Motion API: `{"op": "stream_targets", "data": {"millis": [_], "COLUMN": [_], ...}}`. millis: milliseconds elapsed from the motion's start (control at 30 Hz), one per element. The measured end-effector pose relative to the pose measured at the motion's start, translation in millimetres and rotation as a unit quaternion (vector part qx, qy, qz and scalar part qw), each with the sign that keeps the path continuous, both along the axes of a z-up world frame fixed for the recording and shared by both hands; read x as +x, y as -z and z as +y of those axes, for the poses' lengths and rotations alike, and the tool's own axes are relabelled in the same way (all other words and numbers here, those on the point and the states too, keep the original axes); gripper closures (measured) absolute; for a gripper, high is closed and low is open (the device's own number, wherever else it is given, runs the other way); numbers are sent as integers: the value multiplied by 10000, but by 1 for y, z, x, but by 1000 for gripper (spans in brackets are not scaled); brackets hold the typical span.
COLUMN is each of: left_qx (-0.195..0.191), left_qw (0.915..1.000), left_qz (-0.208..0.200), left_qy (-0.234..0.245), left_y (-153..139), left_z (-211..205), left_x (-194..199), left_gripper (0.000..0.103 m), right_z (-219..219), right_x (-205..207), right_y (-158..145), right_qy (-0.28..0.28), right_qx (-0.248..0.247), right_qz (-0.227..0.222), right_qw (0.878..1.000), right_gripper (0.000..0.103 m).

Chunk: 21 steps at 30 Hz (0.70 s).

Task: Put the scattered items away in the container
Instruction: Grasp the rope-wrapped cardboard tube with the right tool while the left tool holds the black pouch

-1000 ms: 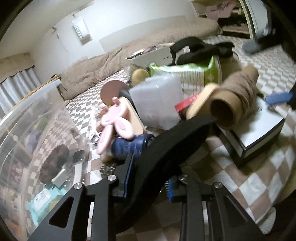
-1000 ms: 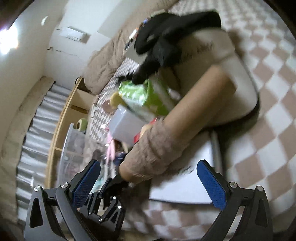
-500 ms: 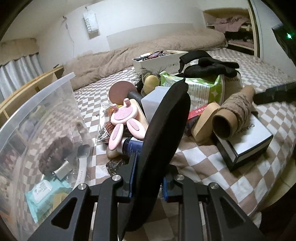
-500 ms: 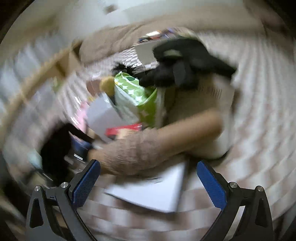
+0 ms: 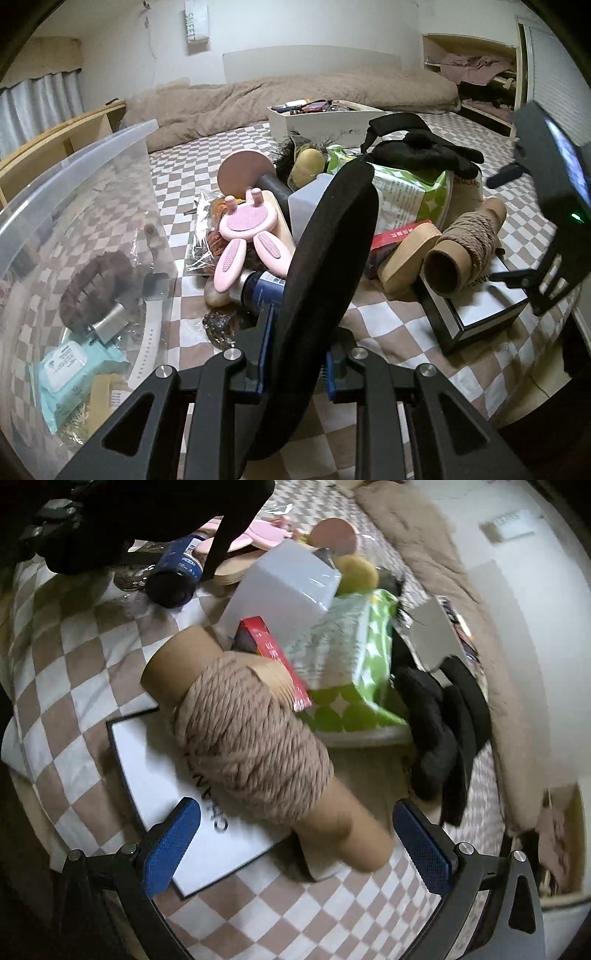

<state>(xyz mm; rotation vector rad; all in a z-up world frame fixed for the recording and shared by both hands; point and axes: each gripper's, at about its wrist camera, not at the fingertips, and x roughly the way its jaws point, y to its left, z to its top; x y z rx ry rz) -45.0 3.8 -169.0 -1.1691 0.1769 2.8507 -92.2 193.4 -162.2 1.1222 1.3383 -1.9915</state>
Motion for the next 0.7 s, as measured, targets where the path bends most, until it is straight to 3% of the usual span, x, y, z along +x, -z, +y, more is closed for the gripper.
{"op": "stream_targets", "data": {"millis": [200,300,400,433,533,633,700], "left_qx": [105,232,314,339,482,667,777], "left_qw": [9999,9996,9993,9992,9986,9974,9965], "left_qz": [-55,-129,-175,-183,-217,-264,-288], "left_qy": [80,96,98,97,56,54,59], "left_y": [0,1,2,2,0,-2,-4], "left_z": [-4,-6,-7,-8,-12,-15,-18], "left_x": [-1,-4,-5,-5,-5,-4,-2], "left_gripper": [80,80,80,80,80,80,80], "right_z": [-9,-6,-6,-5,-12,-19,-18], "right_x": [-27,-40,-42,-42,-34,-20,-17], "right_y": [6,6,7,6,2,1,-1], "right_qy": [-154,-172,-265,-255,-60,184,404], "right_qx": [16,-187,-407,-490,-764,-826,-959], "right_qz": [-419,-689,-675,-663,-787,-658,-808], "right_qw": [9990,9973,9965,9963,9939,9942,9913], "right_gripper": [0,0,0,5,40,41,41]}}
